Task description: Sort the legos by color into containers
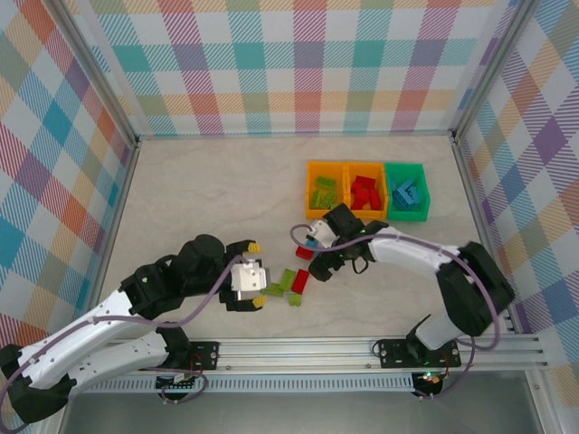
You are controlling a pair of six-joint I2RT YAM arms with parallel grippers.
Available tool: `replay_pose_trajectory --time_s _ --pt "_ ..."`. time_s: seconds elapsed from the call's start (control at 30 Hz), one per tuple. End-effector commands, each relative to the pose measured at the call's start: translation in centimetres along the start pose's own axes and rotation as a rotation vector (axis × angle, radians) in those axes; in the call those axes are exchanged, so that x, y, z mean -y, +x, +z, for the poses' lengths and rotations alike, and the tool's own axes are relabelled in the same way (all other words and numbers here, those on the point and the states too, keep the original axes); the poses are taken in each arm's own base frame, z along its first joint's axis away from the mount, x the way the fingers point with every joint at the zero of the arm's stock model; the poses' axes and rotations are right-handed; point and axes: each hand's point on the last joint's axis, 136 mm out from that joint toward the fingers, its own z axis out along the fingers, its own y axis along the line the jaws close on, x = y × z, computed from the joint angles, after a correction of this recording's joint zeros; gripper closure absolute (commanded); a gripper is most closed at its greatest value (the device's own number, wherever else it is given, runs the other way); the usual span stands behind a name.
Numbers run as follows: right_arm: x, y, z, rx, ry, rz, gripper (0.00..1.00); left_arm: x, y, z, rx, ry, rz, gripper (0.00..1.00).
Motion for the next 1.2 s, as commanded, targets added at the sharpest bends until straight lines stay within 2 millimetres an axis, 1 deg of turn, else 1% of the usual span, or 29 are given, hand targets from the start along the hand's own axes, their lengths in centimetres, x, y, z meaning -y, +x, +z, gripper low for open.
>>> replay_pose_trajectory --time_s 0.0,0.07,0.13,0.17,0.2,0.27,0.37,0.47,0.57,0.63,0.73,0.77,0.8,0.83,0.9,0.97,1.03,1.1,1.13,1.17 --pt "1.8 0.5 0.8 -0.096 0.078 -0.154 0.01 1.4 1.2 0.5 -0.016 0.042 0.159 0.00" --pt "2.0 0.4 1.3 -0.106 0.084 -0.158 0.04 1.9 1.5 0.8 -0.021 0.065 0.157 0.00" --pt "1.7 0.0 1.8 -0.092 0.064 -0.154 0.06 2.3 2.0 1.3 -0.035 0.086 0.151 0.00" --pt "1.5 0.0 2.1 -0.092 0.051 -0.150 0.09 2.6 2.4 1.5 -0.044 0.096 0.146 0.00" --pt "1.5 0.0 2.3 -0.097 0.043 -0.148 0.14 2.7 2.5 1.6 -0.051 0.102 0.143 0.00" --pt "1.4 0.4 2.8 -0.120 0.034 -0.136 0.29 2.9 2.8 1.7 -0.061 0.108 0.139 0.00" --pt "1.4 1.1 3.0 -0.147 0.038 -0.129 0.43 2.9 2.7 1.6 -0.045 0.103 0.141 0.00" --pt "1.4 1.3 2.7 -0.143 0.046 -0.122 0.57 3.0 2.5 1.5 -0.021 0.099 0.144 0.00" --pt "1.2 1.1 1.8 -0.105 0.042 -0.108 0.68 3.0 2.4 1.6 -0.013 0.092 0.147 0.00" --pt "1.1 0.6 0.7 -0.051 0.056 -0.093 0.70 2.8 2.4 1.7 -0.009 0.086 0.143 0.00" --pt "1.7 -0.9 -1.9 0.083 0.116 -0.058 0.72 2.5 1.8 1.7 0.019 0.069 0.130 0.00" --pt "2.2 -1.8 -3.2 0.150 0.146 -0.038 0.73 2.4 1.5 1.7 0.034 0.062 0.124 0.00" --pt "2.8 -2.5 -4.5 0.211 0.168 -0.005 0.74 2.2 1.3 1.6 0.048 0.055 0.118 0.00" --pt "4.0 -3.4 -6.2 0.292 0.186 0.060 0.77 2.0 1.0 1.6 0.066 0.044 0.105 0.00" --pt "6.9 -4.2 -9.3 0.414 0.210 0.222 0.85 1.4 0.3 1.3 0.102 0.024 0.067 0.00" --pt "11.3 -3.7 -12.2 0.513 0.240 0.454 0.85 0.6 -0.3 1.2 0.134 0.000 0.019 0.00" --pt "15.1 -3.0 -14.3 0.579 0.282 0.594 0.83 0.0 -0.3 1.2 0.138 -0.014 -0.019 0.00" --pt "18.6 -2.2 -15.2 0.594 0.329 0.681 0.80 -0.3 0.1 1.5 0.121 -0.016 -0.038 0.00" --pt "20.4 -1.6 -15.3 0.579 0.351 0.726 0.79 -0.3 0.3 1.6 0.112 -0.013 -0.045 0.00" --pt "22.3 -0.8 -15.0 0.543 0.373 0.777 0.79 -0.3 0.5 1.8 0.105 -0.007 -0.049 0.00"
